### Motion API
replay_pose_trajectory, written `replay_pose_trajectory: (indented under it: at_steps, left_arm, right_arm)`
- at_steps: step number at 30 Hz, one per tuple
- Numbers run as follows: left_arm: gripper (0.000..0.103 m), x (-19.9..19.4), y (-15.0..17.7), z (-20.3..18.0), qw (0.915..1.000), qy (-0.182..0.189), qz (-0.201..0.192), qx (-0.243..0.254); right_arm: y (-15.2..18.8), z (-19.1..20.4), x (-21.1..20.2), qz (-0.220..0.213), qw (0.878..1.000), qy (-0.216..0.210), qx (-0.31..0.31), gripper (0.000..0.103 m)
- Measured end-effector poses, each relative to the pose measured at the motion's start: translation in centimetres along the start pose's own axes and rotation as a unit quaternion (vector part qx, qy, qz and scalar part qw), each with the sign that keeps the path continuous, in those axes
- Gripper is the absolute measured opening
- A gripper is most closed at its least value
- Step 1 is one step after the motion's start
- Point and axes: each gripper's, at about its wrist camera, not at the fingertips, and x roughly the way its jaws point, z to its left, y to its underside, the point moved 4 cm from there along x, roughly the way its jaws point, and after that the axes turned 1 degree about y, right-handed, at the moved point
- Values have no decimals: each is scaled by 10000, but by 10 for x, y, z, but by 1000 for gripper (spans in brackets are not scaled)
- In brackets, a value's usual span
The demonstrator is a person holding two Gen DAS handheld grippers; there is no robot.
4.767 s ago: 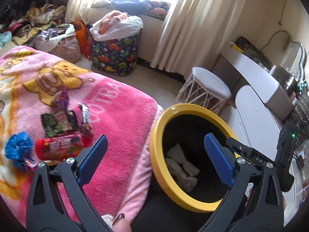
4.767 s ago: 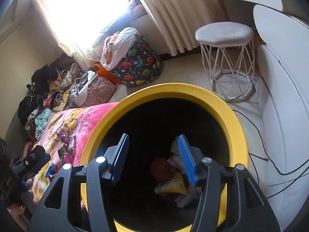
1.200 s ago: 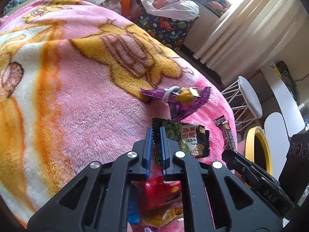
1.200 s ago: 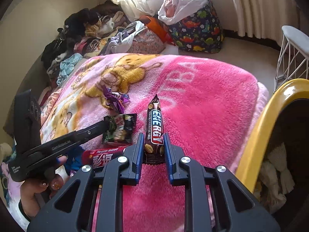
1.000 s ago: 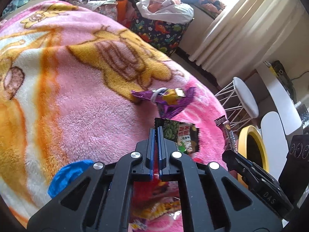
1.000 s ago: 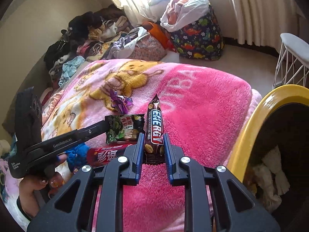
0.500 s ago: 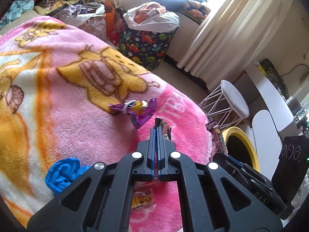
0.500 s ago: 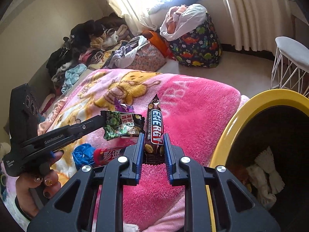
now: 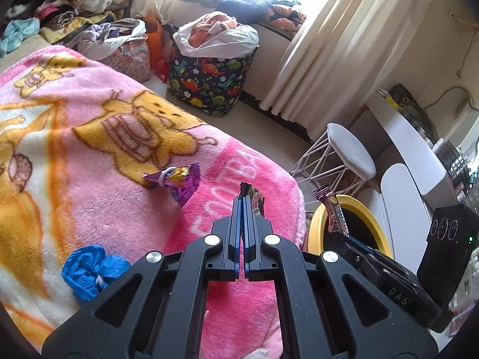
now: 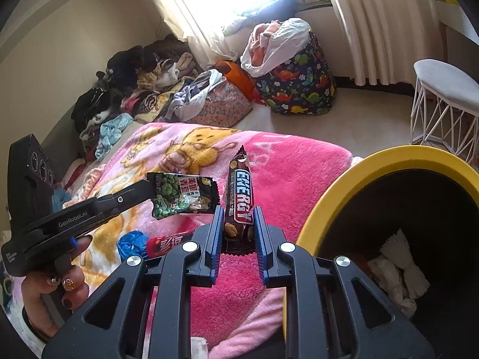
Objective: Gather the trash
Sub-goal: 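Carry the green packet and ENERGY bar over the bin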
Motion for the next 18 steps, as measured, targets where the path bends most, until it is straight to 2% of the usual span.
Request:
replay_pose_trajectory:
  at_steps: [18]
  left_arm:
    - [0, -10, 6, -49, 9990, 282, -41, 349]
  right_arm:
    - [-3, -44, -45, -353, 9982, 144, 464, 19]
